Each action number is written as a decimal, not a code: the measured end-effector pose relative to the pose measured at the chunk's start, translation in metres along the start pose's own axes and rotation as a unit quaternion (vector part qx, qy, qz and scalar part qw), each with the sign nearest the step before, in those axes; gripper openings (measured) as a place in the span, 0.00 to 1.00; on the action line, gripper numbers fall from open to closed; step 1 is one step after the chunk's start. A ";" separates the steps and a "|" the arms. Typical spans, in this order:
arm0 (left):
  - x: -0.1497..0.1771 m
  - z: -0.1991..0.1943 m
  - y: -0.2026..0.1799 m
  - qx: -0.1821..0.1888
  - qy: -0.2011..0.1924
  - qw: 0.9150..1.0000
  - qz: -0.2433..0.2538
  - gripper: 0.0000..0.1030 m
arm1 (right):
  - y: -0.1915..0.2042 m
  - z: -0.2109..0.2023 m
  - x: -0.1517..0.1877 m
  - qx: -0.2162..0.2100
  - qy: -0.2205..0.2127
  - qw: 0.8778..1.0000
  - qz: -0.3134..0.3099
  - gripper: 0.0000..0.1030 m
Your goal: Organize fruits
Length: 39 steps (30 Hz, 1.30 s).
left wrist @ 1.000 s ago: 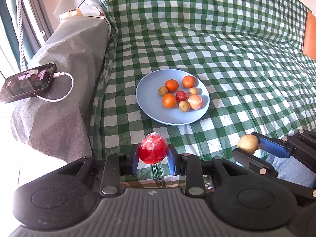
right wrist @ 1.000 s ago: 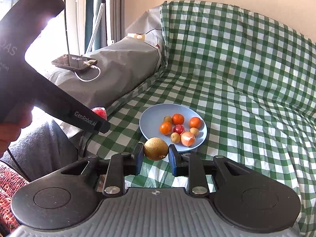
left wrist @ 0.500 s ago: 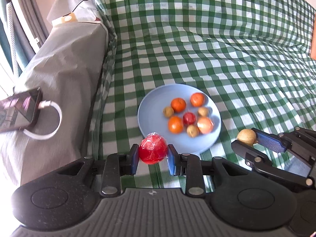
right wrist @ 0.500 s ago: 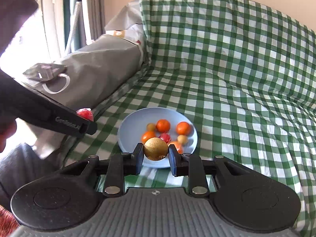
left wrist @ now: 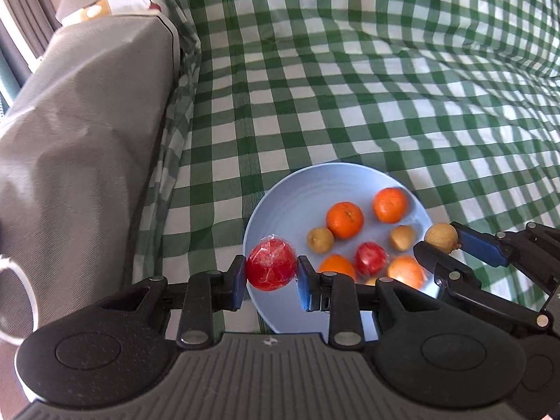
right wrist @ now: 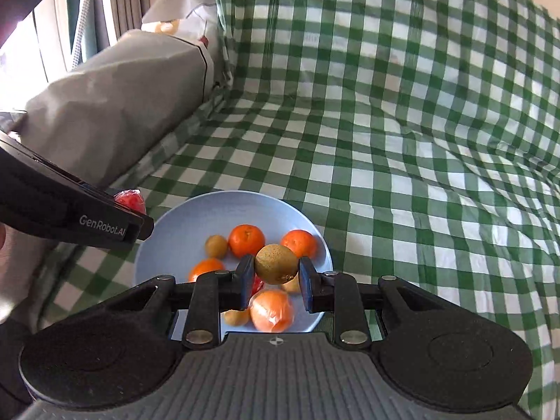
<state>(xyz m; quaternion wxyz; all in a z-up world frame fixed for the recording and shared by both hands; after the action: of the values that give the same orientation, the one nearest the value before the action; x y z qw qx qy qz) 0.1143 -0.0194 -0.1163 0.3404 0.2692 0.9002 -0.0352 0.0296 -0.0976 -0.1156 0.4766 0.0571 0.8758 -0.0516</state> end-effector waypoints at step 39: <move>0.059 -0.123 0.005 -0.024 -0.046 0.998 -0.018 1.00 | 0.007 -0.118 0.023 0.045 0.004 0.998 0.053 0.99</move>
<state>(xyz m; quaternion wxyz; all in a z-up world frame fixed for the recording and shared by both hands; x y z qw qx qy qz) 0.0069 0.0429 -0.0587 0.3870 0.2427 0.8890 -0.0315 -0.0793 -0.0725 -0.0718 0.4725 0.1253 0.8699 -0.0655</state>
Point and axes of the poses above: each gripper's, at about its wrist camera, not at the fingertips, and z roughly the way its jaws point, y to its left, x to its underside, the point moved 8 cm from there along z, roughly the way its jaws point, and after that the axes turned 11 degrees about -y, right-handed, at the moved point
